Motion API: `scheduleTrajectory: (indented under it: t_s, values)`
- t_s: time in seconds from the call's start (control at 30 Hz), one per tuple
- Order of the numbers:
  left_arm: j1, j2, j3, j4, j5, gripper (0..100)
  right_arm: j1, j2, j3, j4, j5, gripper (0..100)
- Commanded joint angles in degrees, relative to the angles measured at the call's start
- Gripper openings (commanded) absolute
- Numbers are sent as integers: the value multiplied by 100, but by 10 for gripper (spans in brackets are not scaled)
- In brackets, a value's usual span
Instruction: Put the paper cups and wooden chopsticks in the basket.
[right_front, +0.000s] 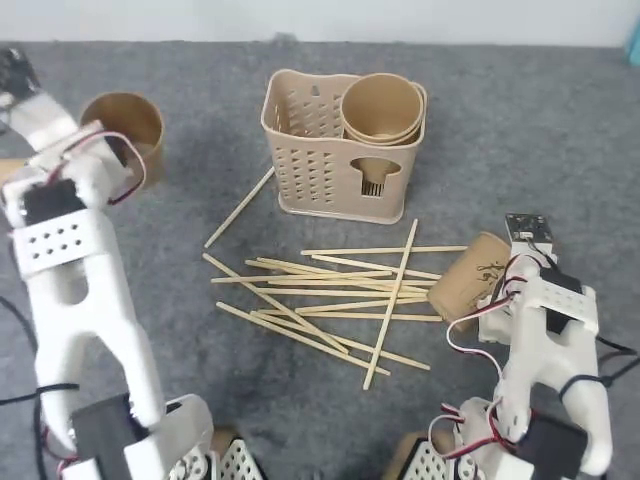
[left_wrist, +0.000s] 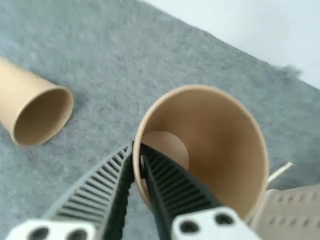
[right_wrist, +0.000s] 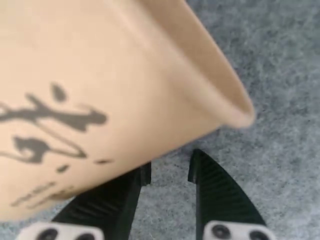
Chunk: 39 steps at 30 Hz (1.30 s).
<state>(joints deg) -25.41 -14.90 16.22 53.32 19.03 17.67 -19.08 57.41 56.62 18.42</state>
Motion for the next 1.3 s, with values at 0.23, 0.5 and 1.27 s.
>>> scheduleTrajectory:
  t_s: [0.23, 0.5, 1.27]
  values:
    - [695, -369, -1640, 703, 1705, 13, -57, -163, -9, -66, 9, 140]
    - [1846, -360, -3037, 1152, 1714, 13, -57, -163, -9, -84, 9, 140]
    - [4475, 1732, -5165, 1662, 1688, 15, -48, -163, -9, -84, 26, 140]
